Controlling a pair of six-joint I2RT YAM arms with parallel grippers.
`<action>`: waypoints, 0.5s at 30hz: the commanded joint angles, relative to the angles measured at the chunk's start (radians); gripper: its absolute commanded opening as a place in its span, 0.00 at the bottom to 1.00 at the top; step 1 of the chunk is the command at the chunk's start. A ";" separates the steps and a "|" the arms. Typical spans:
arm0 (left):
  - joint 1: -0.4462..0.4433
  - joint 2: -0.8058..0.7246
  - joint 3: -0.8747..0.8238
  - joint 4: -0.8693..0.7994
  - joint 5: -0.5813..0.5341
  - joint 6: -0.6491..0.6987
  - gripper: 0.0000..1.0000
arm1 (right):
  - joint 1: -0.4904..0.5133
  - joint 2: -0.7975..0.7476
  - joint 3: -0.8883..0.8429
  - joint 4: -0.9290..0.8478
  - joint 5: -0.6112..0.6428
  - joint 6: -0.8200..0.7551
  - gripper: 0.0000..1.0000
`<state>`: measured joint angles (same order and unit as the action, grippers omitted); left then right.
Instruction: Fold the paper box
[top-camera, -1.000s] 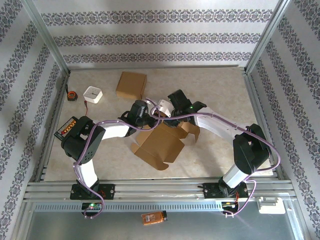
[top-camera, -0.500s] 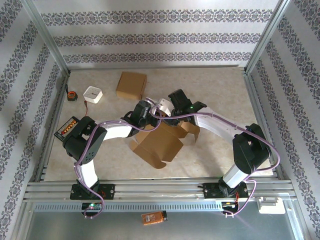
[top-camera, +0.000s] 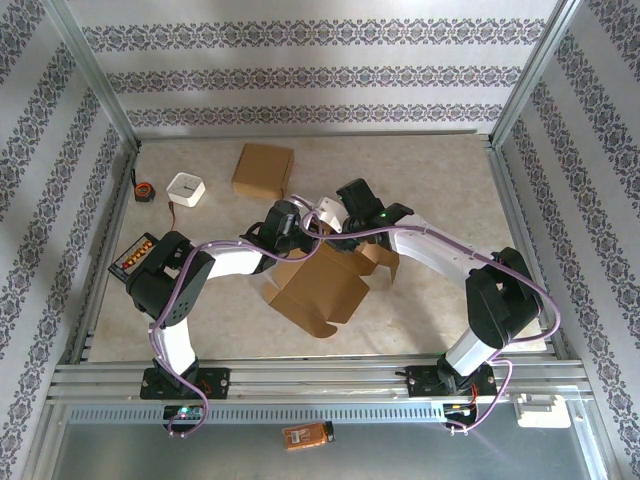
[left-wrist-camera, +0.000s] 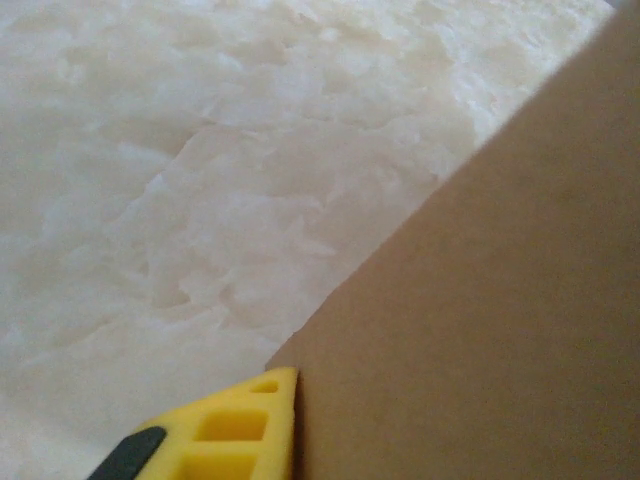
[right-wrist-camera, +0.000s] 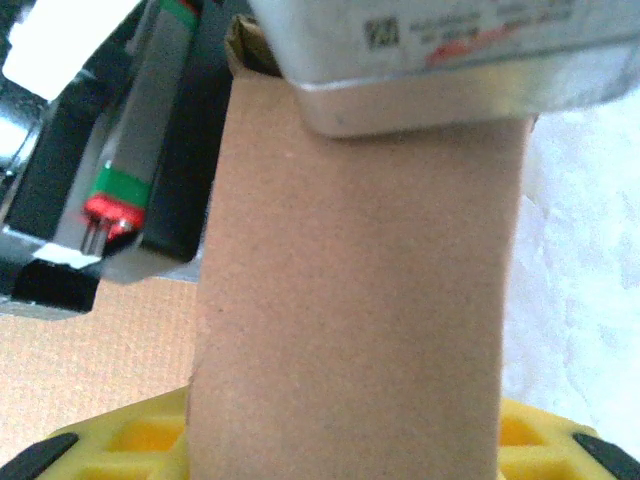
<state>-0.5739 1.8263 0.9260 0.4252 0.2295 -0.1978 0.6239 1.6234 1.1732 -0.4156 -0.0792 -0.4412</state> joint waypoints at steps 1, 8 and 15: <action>0.006 -0.020 0.042 0.039 0.003 -0.013 0.13 | 0.037 -0.013 -0.022 -0.065 -0.162 -0.045 0.44; 0.013 -0.005 0.079 0.073 0.070 -0.031 0.40 | 0.037 -0.014 -0.020 -0.072 -0.183 -0.050 0.44; 0.022 0.004 0.108 0.065 0.061 -0.012 0.17 | 0.037 -0.012 -0.018 -0.098 -0.214 -0.064 0.44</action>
<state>-0.5606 1.8324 0.9508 0.4068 0.2802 -0.2020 0.6167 1.6165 1.1728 -0.4232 -0.0917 -0.4408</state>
